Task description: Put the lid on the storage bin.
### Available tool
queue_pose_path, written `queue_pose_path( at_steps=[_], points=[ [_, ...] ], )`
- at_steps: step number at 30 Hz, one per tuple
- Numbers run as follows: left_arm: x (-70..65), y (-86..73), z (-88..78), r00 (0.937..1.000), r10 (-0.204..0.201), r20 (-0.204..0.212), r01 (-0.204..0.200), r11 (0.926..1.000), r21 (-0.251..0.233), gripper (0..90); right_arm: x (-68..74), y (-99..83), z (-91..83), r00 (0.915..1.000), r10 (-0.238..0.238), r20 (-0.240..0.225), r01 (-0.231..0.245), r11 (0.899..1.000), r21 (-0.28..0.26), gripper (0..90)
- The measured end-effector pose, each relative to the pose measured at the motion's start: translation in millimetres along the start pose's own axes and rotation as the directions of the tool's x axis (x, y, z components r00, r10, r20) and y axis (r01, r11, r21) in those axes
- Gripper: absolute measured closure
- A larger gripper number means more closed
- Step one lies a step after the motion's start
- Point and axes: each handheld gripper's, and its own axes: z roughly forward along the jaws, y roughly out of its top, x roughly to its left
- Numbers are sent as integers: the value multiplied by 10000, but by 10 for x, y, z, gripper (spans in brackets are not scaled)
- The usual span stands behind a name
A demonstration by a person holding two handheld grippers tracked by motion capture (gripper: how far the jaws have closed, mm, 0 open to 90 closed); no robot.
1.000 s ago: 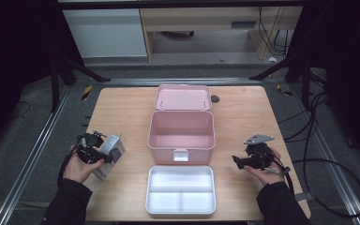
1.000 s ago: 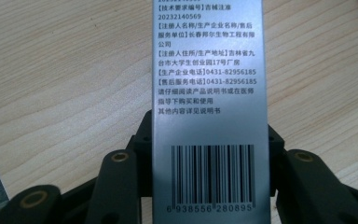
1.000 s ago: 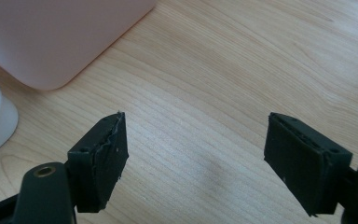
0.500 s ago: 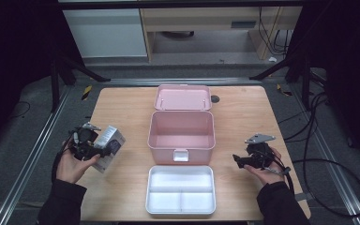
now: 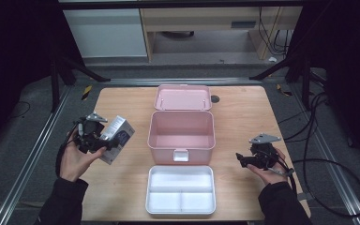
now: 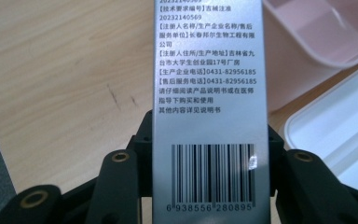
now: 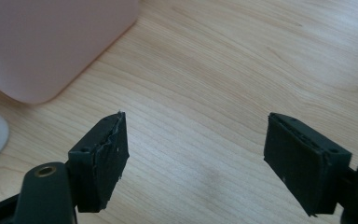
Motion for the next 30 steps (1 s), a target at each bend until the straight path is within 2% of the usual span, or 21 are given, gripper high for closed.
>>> queue_pose_path(
  at_steps=[4,5,6,10,15,22,30],
  points=[
    [-6,167,-69,9998,101,169,-96,9994,-323,561,-3,-17,10,10000,-12,11,12,10000,89,220],
    [-4,215,-81,9991,338,241,-325,9980,-538,562,-1,-18,5,10000,-30,13,30,10000,53,220],
    [-13,257,-103,9991,338,267,-321,9976,-618,561,-2,-17,1,10000,-61,1,61,10000,12,219],
    [-59,424,-202,9991,389,188,-375,9971,-668,562,0,-7,-21,10000,-38,-34,38,9999,-93,219],
    [-143,621,-250,9969,767,170,-751,9938,-821,561,1,-10,-1,9999,-115,-20,115,9999,-24,219],
    [-346,874,-161,9902,1265,588,-1214,9891,-833,562,11,-15,11,9998,-209,10,209,9998,54,219],
    [-565,1137,47,9795,1764,977,-1703,9831,-675,562,7,-20,28,9997,-247,-8,248,9996,95,221]
  ],
)
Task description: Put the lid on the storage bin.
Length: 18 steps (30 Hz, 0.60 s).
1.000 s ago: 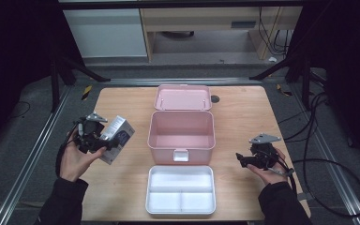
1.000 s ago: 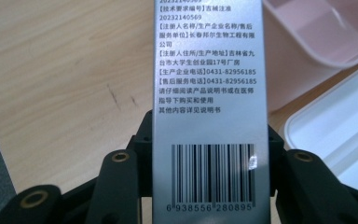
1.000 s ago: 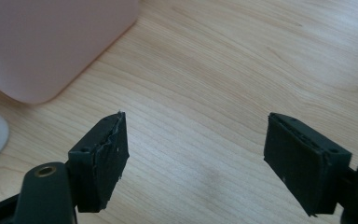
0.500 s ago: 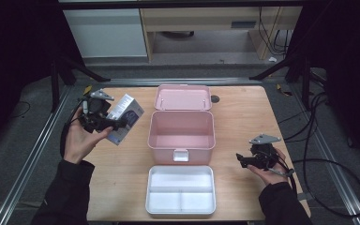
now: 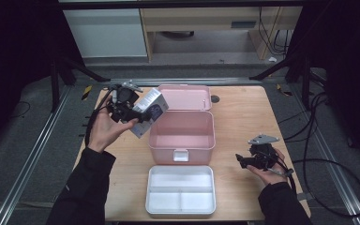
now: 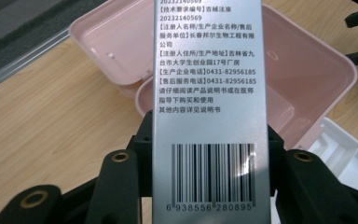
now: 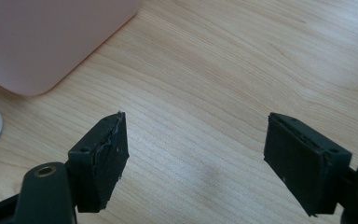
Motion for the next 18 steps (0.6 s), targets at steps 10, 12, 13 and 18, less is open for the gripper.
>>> queue_pose_path(
  at_steps=[10,12,13,18],
  points=[
    [-167,241,379,9975,503,502,-518,9982,288,562,4,-5,10,10000,10,-59,-10,10000,48,220],
    [-182,266,455,9968,535,592,-561,9975,439,562,8,-6,16,10000,-31,-71,31,10000,57,219],
    [-188,274,491,9966,565,597,-595,9970,493,562,9,-6,20,10000,-81,-52,81,9999,69,220],
    [-211,273,687,9946,601,848,-665,9950,747,562,9,-11,27,9999,-87,-70,88,9999,101,220]
  ],
)
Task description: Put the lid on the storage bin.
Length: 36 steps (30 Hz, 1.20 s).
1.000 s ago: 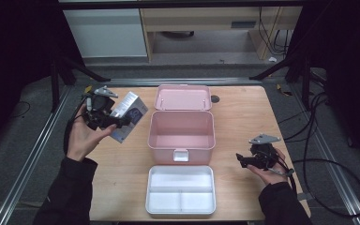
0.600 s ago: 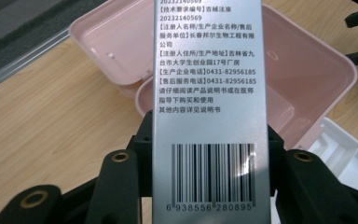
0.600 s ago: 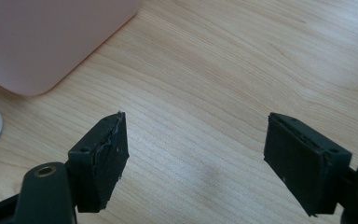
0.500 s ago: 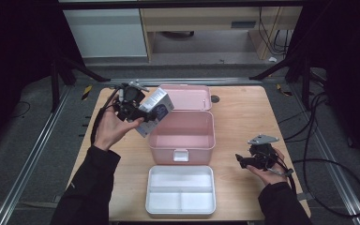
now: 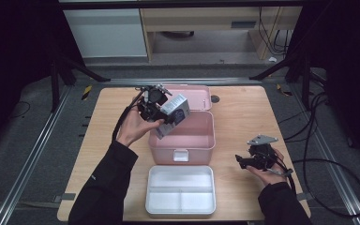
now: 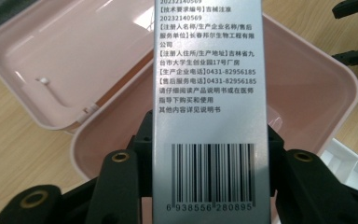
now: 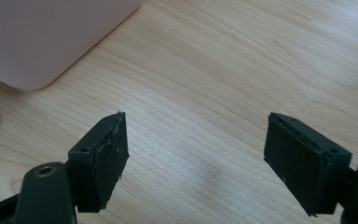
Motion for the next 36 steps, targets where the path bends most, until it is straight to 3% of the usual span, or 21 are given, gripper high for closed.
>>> queue_pose_path(
  at_steps=[11,17,28,32,36],
  points=[
    [-43,21,326,9987,396,332,-418,9966,710,561,3,-3,18,10000,-63,-33,63,10000,71,220],
    [-58,21,487,9972,658,347,-696,9900,1226,559,9,-4,26,9999,-139,-38,140,9998,111,218],
    [-87,2,690,9952,813,540,-894,9815,1694,552,9,-7,29,9998,-175,-38,175,9997,174,211],
    [-72,-44,746,9954,702,654,-803,9825,1680,549,10,-6,34,9997,-219,-46,220,9996,189,205],
    [-58,-113,836,9957,740,562,-841,9746,2078,543,14,-6,41,9996,-262,-89,264,9994,221,204]
  ],
)
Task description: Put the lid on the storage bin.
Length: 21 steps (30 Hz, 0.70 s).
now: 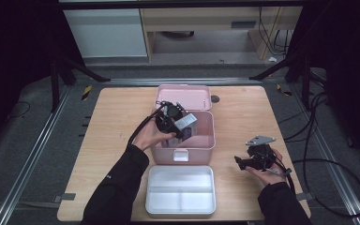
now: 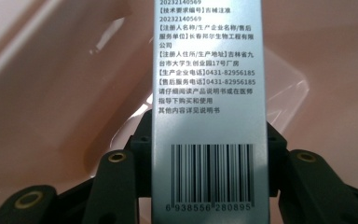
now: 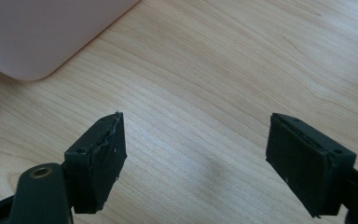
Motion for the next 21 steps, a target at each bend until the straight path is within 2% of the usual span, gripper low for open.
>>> queue_pose_path(
  at_steps=[2,5,8,13,15,21],
  points=[
    [4,-13,17,10000,32,15,-32,10000,6,539,1,1,0,10000,-10,8,10,10000,9,204],
    [8,-20,-48,9999,-52,103,57,9990,-434,504,0,1,1,10000,-5,1,5,10000,21,202],
    [-13,-32,-168,10000,-21,79,27,9968,-802,514,-1,3,-1,10000,-12,-1,12,10000,12,202],
    [-54,-94,-398,9994,102,-335,-142,9924,-1224,500,-2,5,-8,10000,-20,24,20,10000,-43,204],
    [-77,-127,-517,9979,138,-627,-231,9885,-1497,488,-1,8,-13,10000,5,37,-4,10000,-80,206],
    [-158,-311,-897,9940,145,-1088,-405,9698,-2404,456,1,22,-31,10000,-29,55,29,9999,-163,209]
  ],
)
